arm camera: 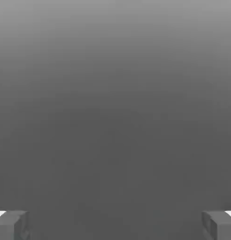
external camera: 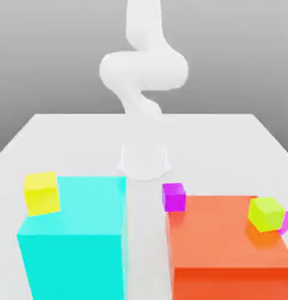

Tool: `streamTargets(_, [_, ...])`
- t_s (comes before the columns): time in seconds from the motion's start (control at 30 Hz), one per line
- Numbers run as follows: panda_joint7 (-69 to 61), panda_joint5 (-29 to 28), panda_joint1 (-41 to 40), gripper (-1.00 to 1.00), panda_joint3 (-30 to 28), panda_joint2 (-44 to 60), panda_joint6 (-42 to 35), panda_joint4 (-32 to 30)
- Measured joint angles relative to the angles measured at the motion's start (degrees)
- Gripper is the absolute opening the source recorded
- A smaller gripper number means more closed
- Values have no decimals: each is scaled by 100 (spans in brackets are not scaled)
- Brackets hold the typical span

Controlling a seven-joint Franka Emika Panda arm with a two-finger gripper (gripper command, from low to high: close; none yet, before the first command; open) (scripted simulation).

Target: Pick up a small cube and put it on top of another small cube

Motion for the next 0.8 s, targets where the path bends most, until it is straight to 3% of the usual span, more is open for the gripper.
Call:
streamTargets(0.43, [-3464,570,2121,0,-157,2202,1004,-615])
streamTargets(0.8, [-6050,619,3367,0,383,4015,1867,-1136])
